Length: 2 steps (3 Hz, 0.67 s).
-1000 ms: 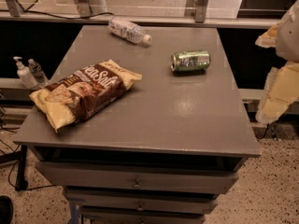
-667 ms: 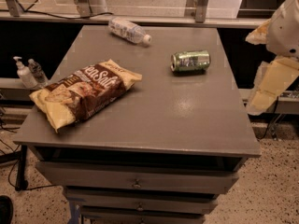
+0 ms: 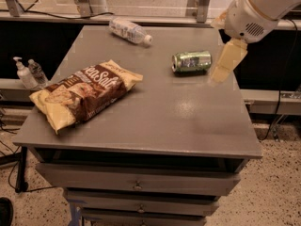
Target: Place green can upright
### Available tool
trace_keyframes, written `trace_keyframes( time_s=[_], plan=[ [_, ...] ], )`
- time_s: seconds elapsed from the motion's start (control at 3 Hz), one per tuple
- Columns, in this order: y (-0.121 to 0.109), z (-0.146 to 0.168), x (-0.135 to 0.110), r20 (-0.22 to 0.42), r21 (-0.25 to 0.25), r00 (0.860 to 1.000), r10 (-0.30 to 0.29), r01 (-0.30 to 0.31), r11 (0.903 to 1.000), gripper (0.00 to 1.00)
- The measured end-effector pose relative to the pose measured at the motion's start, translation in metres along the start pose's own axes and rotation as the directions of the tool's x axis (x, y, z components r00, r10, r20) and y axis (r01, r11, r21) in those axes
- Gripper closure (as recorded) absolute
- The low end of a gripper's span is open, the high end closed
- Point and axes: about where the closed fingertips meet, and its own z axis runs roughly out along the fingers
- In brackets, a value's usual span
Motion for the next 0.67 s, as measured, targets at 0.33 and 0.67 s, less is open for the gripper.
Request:
trace_keyframes(
  time_s=[0.33,0.67],
  plan=[
    [0.000,0.000,0.000,0.001,0.000,1.000,0.000,0.000,1.0000,0.00],
    [-0.003,0.014,-0.009,0.043,-0.016,0.999,-0.008,0.009,0.9998,0.00]
  ],
)
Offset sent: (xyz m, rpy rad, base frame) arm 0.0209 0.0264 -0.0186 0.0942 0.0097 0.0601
